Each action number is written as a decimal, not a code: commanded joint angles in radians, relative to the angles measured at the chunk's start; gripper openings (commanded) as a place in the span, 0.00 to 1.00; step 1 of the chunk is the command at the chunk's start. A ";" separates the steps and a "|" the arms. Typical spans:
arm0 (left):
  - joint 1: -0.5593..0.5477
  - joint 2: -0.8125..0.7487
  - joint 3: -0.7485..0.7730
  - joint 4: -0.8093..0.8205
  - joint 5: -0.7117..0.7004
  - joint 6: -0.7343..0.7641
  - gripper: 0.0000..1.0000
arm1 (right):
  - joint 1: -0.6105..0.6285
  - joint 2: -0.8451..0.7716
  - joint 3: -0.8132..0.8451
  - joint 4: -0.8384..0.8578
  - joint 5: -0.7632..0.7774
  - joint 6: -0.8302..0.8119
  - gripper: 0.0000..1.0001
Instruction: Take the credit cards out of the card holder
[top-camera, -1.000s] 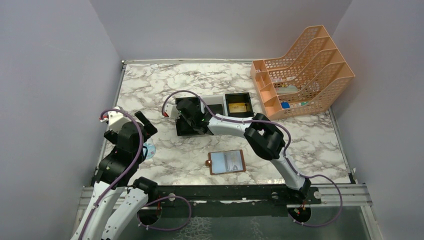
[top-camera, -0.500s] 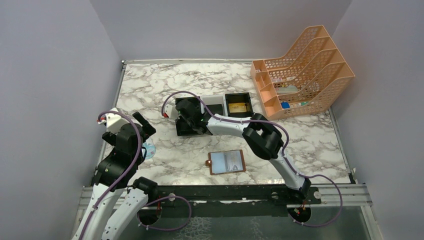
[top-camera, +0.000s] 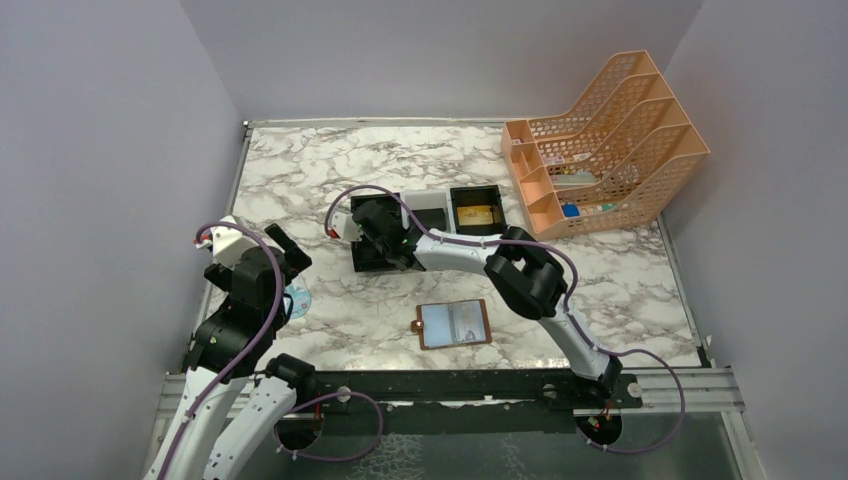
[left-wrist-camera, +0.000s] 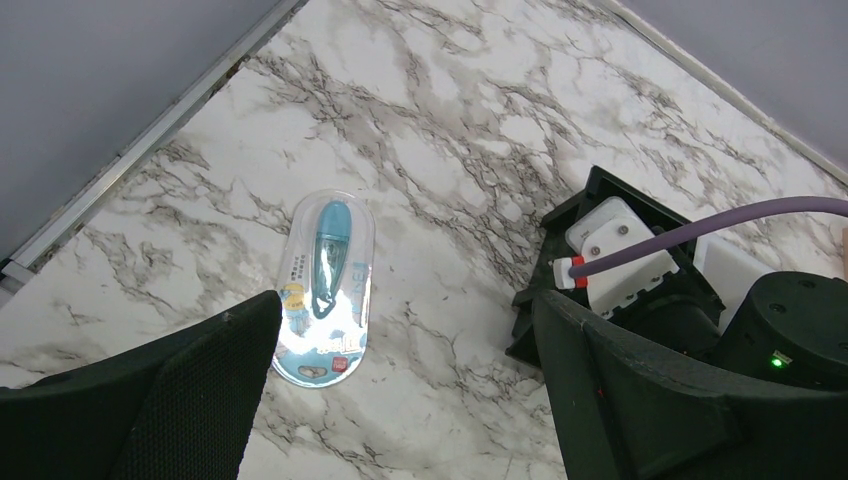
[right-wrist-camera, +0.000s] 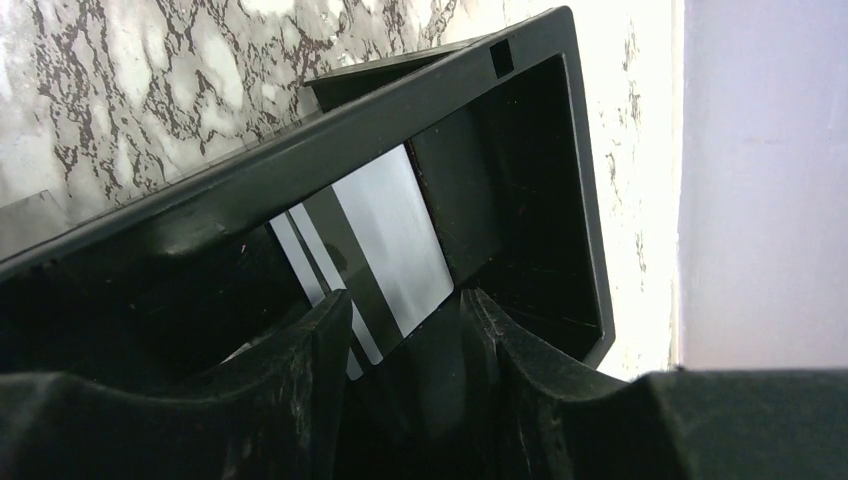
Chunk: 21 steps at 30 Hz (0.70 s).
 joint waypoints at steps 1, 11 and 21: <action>0.005 -0.003 -0.002 -0.016 -0.024 -0.004 0.99 | -0.001 0.001 -0.002 -0.001 0.003 -0.007 0.45; 0.005 0.006 0.000 -0.015 -0.019 -0.003 0.99 | -0.001 -0.180 -0.052 0.083 -0.083 0.180 0.47; 0.005 0.000 -0.014 0.038 0.065 0.051 0.99 | -0.033 -0.609 -0.499 0.182 0.027 0.788 0.78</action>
